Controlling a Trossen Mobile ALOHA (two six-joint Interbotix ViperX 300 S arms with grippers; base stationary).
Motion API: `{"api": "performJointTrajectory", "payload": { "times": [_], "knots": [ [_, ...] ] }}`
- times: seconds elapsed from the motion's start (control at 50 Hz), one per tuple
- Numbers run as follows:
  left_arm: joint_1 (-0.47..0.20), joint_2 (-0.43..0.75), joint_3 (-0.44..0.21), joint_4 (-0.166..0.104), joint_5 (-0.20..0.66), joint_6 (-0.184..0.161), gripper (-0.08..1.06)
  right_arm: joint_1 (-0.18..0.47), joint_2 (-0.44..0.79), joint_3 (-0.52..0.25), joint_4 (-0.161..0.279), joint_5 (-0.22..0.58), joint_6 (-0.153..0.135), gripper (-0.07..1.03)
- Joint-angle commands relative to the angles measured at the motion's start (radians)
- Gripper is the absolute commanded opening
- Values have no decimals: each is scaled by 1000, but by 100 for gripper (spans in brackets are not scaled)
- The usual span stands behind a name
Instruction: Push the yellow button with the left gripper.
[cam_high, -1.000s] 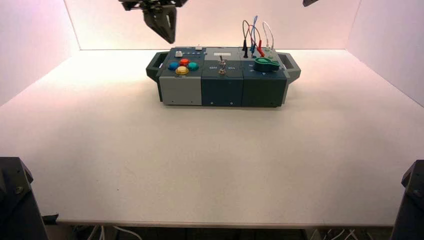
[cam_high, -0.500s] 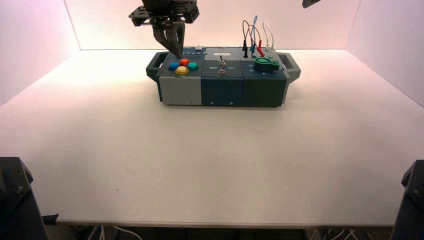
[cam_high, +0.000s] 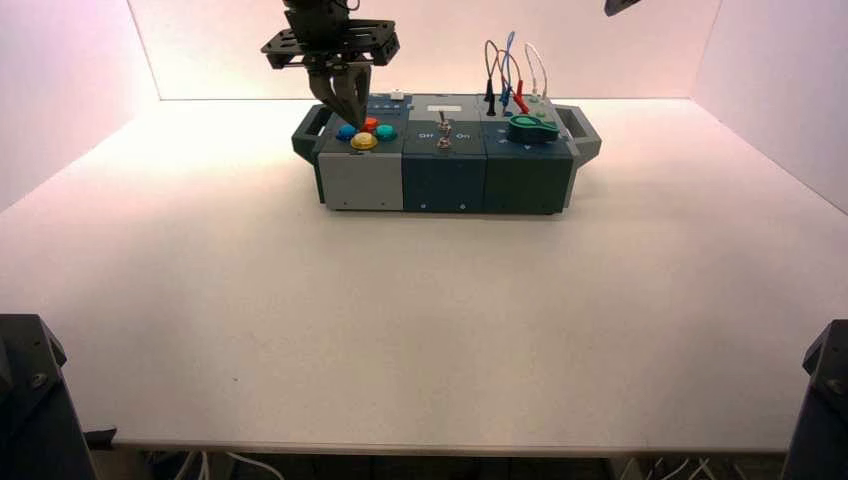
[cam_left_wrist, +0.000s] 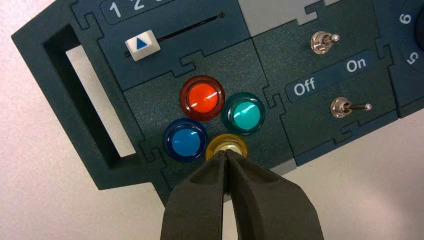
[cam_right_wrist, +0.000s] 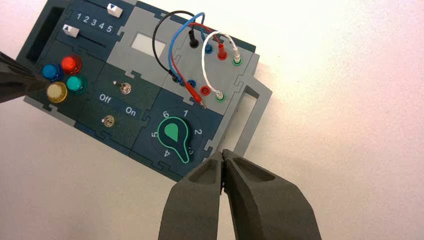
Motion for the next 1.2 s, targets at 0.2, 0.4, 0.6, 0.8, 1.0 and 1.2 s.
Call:
{"api": "performJointTrajectory", "payload": {
  "times": [0.2,0.4,0.6,0.8,1.0,1.2],
  "knots": [
    [-9,12,-20,2,11,-3,-3,5,-15,-31,5,-5,-8,-2],
    [-21,31,-31,2,23,-2,-3,3,-15,-32,3,-6,-8,-2],
    [-21,26,-31,2,25,-2,-3,3,-15,-32,3,-6,-8,-2],
    [-21,12,-44,9,48,11,-3,3,-15,-31,0,-9,-8,-2],
    [-21,0,-86,21,144,21,-3,3,-21,-32,0,-9,-8,-2],
    [-21,-23,-109,23,186,21,-3,3,-37,-28,0,-15,-8,-2]
  ]
}}
